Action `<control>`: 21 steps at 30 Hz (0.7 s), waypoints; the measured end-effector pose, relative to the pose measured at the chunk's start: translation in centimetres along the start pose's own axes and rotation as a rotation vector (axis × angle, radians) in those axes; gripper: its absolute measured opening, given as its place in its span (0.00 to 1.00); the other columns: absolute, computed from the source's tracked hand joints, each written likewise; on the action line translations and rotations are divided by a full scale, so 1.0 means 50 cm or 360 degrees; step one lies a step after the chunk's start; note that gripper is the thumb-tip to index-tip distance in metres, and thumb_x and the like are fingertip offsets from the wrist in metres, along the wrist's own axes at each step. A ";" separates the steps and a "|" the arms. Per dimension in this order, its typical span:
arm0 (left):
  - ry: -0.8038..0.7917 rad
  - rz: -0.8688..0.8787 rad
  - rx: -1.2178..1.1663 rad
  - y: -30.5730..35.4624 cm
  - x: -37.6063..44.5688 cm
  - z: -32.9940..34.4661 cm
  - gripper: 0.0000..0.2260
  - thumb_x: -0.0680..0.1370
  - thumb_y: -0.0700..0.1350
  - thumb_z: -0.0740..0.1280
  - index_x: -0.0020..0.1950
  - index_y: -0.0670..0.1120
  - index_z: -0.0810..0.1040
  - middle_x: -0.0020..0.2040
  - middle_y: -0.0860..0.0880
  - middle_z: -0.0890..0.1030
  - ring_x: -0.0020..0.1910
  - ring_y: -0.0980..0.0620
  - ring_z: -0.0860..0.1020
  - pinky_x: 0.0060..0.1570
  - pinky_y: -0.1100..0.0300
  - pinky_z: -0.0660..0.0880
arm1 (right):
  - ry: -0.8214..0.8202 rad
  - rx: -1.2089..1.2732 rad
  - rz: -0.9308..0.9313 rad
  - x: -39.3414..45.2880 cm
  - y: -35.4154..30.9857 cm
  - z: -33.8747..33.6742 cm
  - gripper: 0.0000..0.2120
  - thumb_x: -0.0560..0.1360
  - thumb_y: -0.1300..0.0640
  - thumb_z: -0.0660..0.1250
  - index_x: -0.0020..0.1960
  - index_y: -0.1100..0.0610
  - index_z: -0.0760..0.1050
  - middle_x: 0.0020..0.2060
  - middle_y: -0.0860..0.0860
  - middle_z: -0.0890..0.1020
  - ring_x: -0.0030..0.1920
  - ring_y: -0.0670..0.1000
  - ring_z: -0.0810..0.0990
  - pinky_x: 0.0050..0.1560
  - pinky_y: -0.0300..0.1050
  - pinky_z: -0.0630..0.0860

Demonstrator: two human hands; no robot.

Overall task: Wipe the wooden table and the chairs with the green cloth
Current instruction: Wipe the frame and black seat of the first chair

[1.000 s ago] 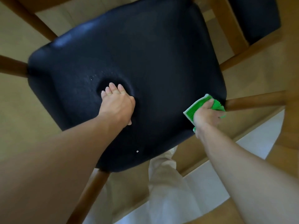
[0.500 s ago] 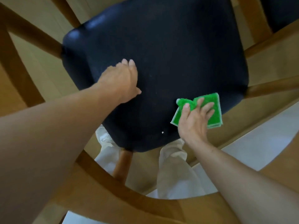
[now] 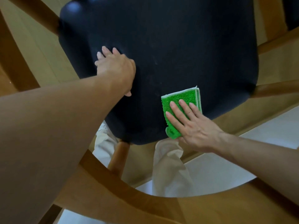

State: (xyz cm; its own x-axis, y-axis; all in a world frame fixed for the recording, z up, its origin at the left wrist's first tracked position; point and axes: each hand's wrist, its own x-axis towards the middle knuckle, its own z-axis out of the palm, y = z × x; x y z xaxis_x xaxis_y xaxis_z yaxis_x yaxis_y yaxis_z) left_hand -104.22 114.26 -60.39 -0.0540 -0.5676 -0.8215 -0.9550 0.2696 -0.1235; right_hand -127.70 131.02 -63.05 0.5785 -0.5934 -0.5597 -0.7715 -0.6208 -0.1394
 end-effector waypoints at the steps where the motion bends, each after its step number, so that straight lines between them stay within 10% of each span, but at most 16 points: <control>1: 0.0007 0.0005 -0.0002 0.000 0.001 -0.001 0.49 0.68 0.53 0.77 0.77 0.37 0.51 0.78 0.35 0.46 0.75 0.30 0.49 0.68 0.40 0.64 | 0.0057 -0.0027 0.0032 0.010 -0.017 0.009 0.36 0.77 0.38 0.49 0.77 0.59 0.46 0.77 0.60 0.50 0.76 0.65 0.49 0.74 0.67 0.48; 13: 0.0061 -0.0023 -0.0080 0.003 -0.004 0.000 0.50 0.68 0.49 0.78 0.75 0.31 0.49 0.75 0.28 0.48 0.74 0.28 0.52 0.68 0.39 0.64 | 0.0394 -0.0084 -0.0188 0.144 -0.232 -0.002 0.33 0.77 0.44 0.60 0.78 0.55 0.56 0.78 0.56 0.58 0.75 0.64 0.56 0.74 0.64 0.43; 21: 0.0030 -0.0063 -0.0073 0.008 -0.008 -0.002 0.50 0.68 0.51 0.77 0.75 0.31 0.49 0.75 0.29 0.48 0.74 0.29 0.52 0.68 0.41 0.65 | 0.0418 -0.0122 -0.0140 0.061 0.058 0.011 0.35 0.70 0.45 0.55 0.77 0.52 0.56 0.75 0.51 0.60 0.74 0.57 0.61 0.72 0.55 0.53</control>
State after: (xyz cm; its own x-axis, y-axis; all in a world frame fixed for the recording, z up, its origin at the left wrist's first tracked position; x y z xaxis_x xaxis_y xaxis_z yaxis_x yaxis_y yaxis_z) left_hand -104.63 114.52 -60.03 -0.0208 -0.5920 -0.8057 -0.9689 0.2106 -0.1297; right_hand -128.30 127.71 -65.62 0.6991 -0.6416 -0.3157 -0.6986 -0.7070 -0.1102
